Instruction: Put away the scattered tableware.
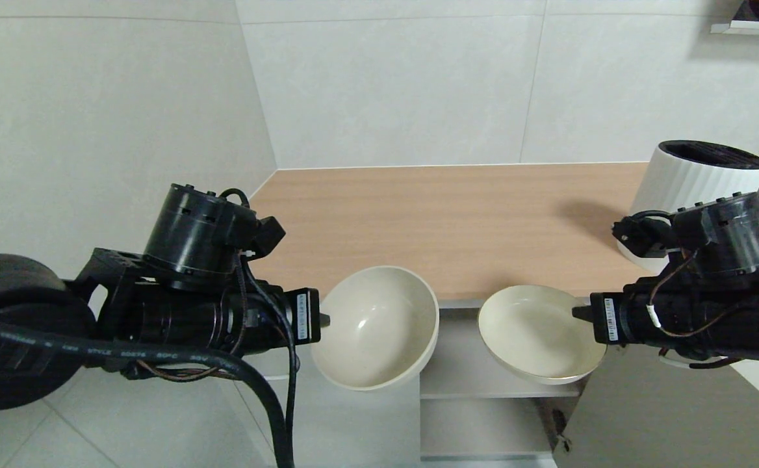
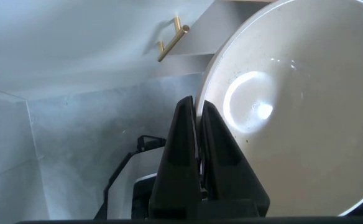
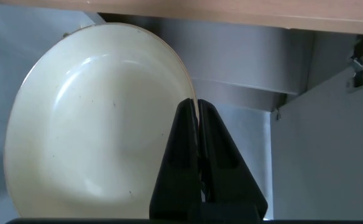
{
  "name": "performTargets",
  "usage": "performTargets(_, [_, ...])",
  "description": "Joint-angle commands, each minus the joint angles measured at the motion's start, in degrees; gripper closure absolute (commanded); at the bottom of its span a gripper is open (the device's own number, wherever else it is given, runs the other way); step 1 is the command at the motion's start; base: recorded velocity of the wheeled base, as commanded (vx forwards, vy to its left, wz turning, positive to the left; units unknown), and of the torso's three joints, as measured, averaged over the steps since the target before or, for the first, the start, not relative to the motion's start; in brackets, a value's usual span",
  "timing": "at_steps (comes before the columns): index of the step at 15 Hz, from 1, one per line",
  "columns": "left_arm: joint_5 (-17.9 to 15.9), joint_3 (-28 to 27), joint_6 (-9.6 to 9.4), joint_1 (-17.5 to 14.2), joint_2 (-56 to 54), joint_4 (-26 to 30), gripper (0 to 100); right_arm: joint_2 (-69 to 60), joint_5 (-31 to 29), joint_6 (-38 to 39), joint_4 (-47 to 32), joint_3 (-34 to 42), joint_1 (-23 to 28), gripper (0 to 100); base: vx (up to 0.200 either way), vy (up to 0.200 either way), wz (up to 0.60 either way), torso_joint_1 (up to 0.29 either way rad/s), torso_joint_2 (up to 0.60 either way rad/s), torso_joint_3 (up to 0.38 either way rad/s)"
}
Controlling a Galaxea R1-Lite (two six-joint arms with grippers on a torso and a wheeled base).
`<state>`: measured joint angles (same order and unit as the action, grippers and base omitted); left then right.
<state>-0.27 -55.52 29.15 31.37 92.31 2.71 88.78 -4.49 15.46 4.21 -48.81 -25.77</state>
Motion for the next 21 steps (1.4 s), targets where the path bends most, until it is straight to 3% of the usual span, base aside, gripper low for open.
performTargets(1, [0.0, 0.0, 0.03, 0.0, 0.3, 0.0, 100, 1.0, 0.0, 0.0, 0.0, -0.1, 0.5, 100, 0.0, 0.0, 0.0, 0.0, 0.0, 0.0])
performTargets(8, [0.0, -0.1, 0.03, 0.0, 1.3, -0.1, 100, 2.0, -0.1, 0.0, 0.1, -0.3, 0.8, 100, 0.0, 0.0, 0.0, -0.009, 0.02, 0.012])
performTargets(21, [0.0, -0.1, 0.03, 0.0, 1.4, -0.1, 100, 3.1, -0.1, 0.0, 1.0, 0.0, 0.8, 100, 0.0, 0.0, 0.0, -0.173, 0.45, 0.272])
